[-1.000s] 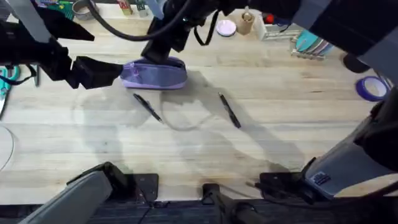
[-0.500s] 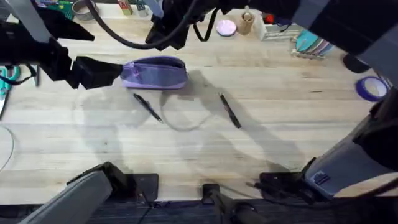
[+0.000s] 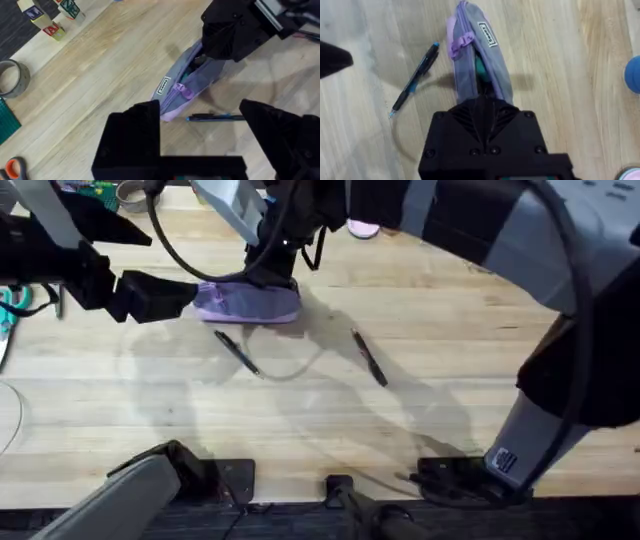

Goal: Unzip the bag, pick up the pens from the table one at a time and place them inside, then zip the bag closed.

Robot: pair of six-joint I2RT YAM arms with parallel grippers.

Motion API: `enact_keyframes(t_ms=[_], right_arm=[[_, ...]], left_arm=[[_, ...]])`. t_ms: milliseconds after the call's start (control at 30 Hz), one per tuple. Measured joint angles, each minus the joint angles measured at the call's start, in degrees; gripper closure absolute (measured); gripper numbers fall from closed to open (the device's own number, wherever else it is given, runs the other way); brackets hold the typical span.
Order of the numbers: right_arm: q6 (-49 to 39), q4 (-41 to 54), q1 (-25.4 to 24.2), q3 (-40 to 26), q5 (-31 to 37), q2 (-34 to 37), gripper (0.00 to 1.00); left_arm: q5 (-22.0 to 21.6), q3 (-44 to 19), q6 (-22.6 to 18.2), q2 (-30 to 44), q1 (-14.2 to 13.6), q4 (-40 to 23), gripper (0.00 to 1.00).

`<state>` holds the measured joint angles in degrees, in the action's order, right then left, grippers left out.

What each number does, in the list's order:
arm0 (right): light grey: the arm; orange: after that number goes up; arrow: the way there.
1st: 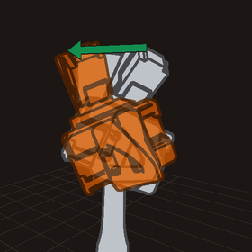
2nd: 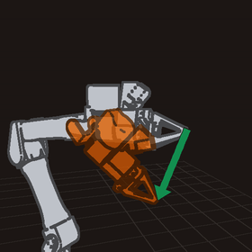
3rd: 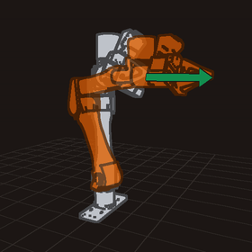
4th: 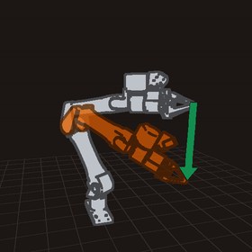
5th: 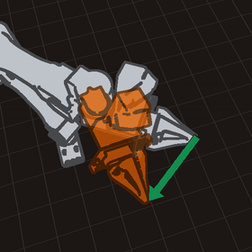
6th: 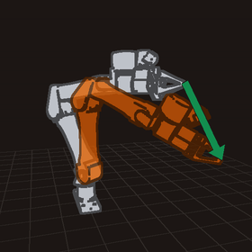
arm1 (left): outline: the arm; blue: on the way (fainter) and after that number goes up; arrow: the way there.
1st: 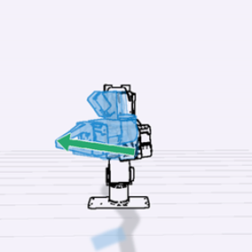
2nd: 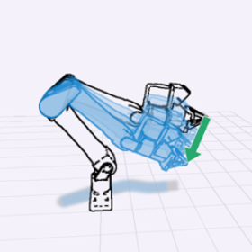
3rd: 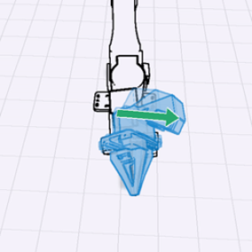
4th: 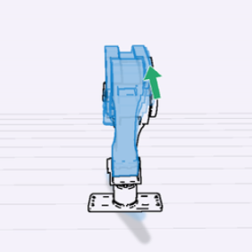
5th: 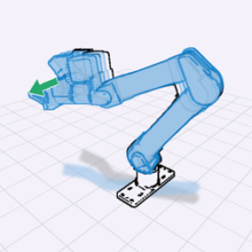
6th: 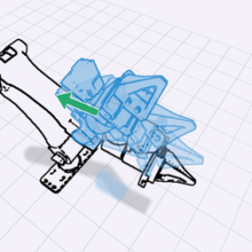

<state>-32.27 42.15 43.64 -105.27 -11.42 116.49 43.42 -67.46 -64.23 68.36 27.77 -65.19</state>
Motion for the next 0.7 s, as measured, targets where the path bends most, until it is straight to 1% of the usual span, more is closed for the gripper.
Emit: enact_keyframes(t_ms=[333, 700], right_arm=[[-0.79, -0.67, 0.0, 0.0, -0.37, 0.51, 0.973], [-0.81, -3.8, -0.15, 0.0, -0.41, 5.33, 0.973]], left_arm=[[-0.01, 0.0, -0.01, 0.0, 0.0, -0.02, 0.007], [-0.02, 0.0, 0.0, 0.0, 0.0, -0.02, 0.007]])
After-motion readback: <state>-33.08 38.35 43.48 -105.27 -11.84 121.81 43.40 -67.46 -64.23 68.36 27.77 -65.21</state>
